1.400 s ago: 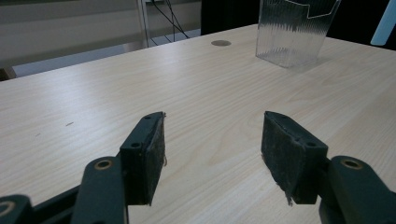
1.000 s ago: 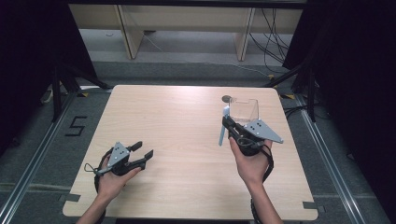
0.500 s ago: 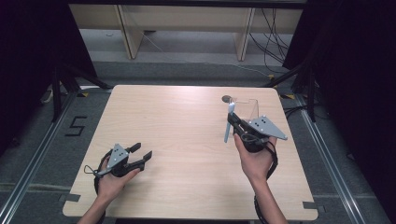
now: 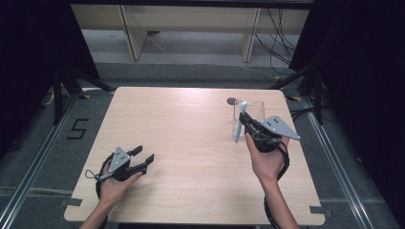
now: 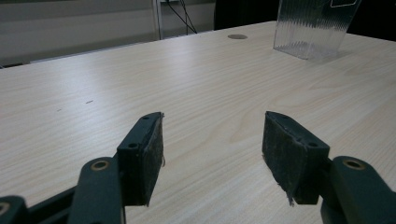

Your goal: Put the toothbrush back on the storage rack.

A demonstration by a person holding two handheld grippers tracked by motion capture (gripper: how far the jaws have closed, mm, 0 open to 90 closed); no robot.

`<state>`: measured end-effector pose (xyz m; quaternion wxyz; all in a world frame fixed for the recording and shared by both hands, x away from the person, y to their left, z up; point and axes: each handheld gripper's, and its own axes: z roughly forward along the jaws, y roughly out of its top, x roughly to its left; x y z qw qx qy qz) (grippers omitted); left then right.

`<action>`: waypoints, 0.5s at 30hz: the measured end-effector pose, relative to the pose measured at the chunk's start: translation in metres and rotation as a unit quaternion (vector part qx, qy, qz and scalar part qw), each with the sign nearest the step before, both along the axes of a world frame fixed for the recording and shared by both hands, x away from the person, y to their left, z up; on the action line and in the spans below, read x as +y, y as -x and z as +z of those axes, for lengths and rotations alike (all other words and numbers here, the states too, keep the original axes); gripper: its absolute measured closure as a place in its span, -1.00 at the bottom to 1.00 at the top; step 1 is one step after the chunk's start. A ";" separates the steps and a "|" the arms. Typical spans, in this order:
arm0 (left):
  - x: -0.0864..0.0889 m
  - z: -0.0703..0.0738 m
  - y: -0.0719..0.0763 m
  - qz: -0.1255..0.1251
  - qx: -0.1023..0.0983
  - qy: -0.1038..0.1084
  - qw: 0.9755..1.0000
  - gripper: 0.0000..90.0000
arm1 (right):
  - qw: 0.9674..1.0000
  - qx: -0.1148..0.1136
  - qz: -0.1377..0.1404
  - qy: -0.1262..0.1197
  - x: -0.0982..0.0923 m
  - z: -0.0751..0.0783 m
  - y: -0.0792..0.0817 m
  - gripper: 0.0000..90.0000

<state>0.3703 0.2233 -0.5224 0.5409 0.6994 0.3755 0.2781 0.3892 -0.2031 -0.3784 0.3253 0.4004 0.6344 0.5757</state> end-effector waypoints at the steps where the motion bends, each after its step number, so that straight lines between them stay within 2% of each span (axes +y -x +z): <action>1: 0.000 0.000 0.000 0.000 0.000 -0.001 1.000 -0.15 | 1.000 0.004 -0.002 0.001 -0.001 0.001 0.000 0.91; 2: -0.001 0.000 0.000 0.000 -0.002 -0.001 1.000 -0.15 | 1.000 -0.002 -0.004 0.006 -0.002 0.001 -0.001 0.91; 8: -0.002 -0.001 0.000 0.001 -0.007 -0.001 1.000 -0.16 | 1.000 0.009 -0.012 0.001 -0.006 0.002 -0.003 0.91; 10: -0.002 -0.001 0.000 0.002 -0.007 -0.001 1.000 -0.16 | 1.000 -0.002 -0.012 0.003 -0.007 0.002 -0.005 0.91; 14: -0.002 -0.001 0.000 0.004 -0.006 0.000 1.000 -0.16 | 1.000 0.000 -0.020 0.006 -0.010 0.003 -0.006 0.91; 15: -0.002 -0.001 0.000 0.004 -0.006 0.000 1.000 -0.16 | 1.000 -0.007 -0.023 0.012 -0.012 0.003 -0.007 0.91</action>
